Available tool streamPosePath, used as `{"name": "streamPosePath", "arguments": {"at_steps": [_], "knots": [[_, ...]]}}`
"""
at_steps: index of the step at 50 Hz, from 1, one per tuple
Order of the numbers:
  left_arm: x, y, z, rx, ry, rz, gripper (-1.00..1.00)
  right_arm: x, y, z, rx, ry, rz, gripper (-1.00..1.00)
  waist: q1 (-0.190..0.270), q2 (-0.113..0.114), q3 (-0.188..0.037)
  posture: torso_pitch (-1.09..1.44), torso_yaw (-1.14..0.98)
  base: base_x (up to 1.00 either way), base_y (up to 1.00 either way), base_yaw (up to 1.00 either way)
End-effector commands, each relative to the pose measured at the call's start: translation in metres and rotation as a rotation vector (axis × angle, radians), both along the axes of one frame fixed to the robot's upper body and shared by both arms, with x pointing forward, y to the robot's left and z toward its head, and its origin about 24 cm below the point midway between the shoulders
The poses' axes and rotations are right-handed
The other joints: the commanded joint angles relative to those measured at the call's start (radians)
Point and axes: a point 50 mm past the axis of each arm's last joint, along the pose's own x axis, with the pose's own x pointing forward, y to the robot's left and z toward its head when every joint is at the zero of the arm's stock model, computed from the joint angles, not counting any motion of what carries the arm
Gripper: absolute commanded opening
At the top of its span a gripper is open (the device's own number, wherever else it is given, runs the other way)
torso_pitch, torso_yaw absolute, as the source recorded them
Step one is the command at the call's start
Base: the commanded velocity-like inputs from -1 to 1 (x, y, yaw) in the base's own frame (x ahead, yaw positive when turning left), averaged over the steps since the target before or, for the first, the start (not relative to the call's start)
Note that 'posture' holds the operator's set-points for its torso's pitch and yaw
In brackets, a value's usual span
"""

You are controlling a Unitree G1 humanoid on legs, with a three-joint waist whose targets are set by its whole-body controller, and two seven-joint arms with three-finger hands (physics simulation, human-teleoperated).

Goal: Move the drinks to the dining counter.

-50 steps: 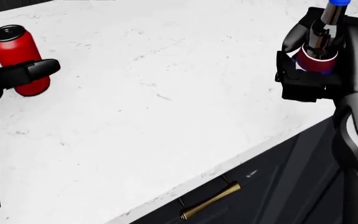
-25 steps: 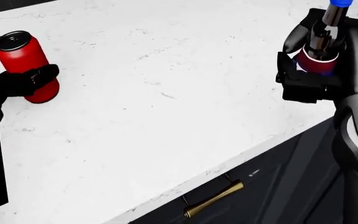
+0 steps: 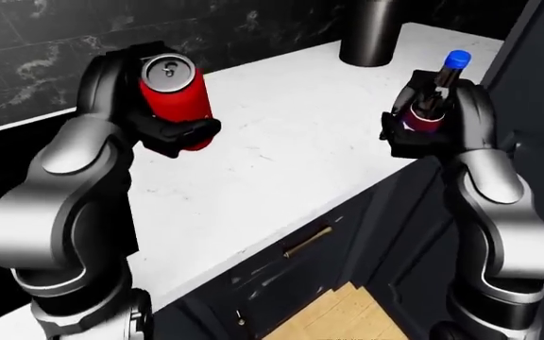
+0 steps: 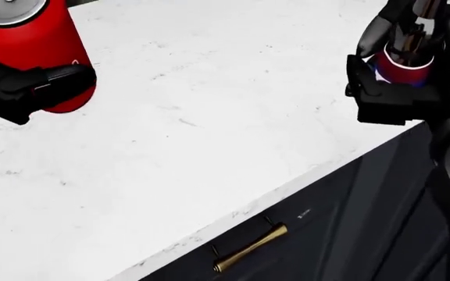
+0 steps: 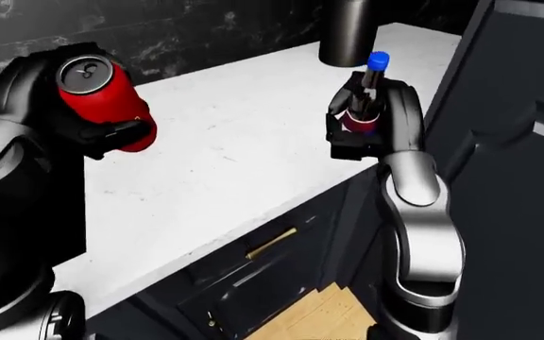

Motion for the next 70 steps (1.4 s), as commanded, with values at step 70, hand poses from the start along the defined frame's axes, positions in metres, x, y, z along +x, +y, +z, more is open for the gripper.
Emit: {"name": "streamPosePath", "arguments": {"at_steps": [70], "knots": [[-0.038,-0.015,0.006,0.002,-0.080,-0.098,-1.00,-0.034,0.022,0.027,0.003,-0.117,0.116,-1.00,0.028,-0.048,0.021,0.00,0.00,-0.16,0.09,0.74]]}}
